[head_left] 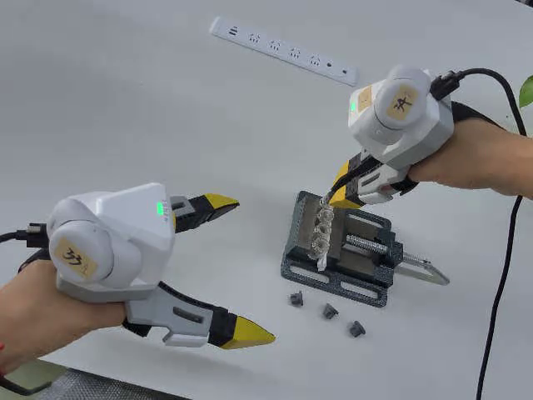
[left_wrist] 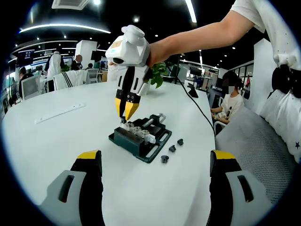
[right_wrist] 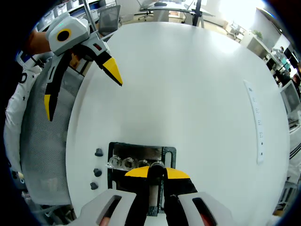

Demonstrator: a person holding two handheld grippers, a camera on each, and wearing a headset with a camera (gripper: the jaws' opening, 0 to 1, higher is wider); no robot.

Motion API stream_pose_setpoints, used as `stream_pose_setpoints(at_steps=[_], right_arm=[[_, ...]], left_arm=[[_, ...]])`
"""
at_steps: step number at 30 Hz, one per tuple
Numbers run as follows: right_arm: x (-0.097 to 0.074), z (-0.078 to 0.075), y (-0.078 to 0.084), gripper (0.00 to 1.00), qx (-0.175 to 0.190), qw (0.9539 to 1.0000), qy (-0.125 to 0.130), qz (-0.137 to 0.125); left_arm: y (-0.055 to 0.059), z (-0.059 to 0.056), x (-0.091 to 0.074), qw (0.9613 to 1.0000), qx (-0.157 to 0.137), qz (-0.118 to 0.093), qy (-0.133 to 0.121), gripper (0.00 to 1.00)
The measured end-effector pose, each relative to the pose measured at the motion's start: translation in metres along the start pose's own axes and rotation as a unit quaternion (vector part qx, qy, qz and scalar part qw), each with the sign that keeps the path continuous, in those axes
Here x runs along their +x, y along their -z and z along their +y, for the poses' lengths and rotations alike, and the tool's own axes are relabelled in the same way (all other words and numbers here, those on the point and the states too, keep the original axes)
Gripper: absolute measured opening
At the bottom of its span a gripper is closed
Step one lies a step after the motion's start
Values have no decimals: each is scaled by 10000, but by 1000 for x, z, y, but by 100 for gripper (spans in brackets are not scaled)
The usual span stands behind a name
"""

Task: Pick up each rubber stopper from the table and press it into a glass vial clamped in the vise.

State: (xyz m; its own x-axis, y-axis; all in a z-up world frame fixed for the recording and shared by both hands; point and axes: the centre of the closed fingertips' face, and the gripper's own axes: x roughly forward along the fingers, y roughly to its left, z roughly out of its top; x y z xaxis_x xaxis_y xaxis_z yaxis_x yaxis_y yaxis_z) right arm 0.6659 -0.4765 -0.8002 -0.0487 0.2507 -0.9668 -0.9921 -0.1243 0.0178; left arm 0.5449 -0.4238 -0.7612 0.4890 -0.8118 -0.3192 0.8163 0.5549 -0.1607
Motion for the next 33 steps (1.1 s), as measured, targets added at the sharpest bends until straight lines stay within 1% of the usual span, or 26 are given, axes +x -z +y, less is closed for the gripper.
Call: stream_pose_setpoints(at_steps=[5,11,13,15,19,24,28,33], right_arm=[[0,1,-1,5,36,10000,-34,77],[1,1,1,5,-30,9999,-18,169],[2,0,1,6,25,9998,-31,174],[1,1,1,6,-58,9998,-30,197],[0,2,2,7,-42,9999,-21,139],[-1,3,1,7,-41,10000,1,57],[0,0,0,7,-34,10000,-5,14],[-1,1,0,8,-23,10000,-22,-61]], left_arm=[[-1,0,1,10000,-14,-16,6,95],[-1,0,1,10000,-23,-19,-5,94],[-1,1,1,10000,-30,-29,-5,94],[0,0,2,10000,-22,-16,-4,94],[-1,-1,2,10000,-28,-29,11,94],[0,-1,2,10000,-35,-22,10,94],[1,-1,1,10000,-41,-25,6,94],[1,1,0,10000,-56,-30,-9,94]])
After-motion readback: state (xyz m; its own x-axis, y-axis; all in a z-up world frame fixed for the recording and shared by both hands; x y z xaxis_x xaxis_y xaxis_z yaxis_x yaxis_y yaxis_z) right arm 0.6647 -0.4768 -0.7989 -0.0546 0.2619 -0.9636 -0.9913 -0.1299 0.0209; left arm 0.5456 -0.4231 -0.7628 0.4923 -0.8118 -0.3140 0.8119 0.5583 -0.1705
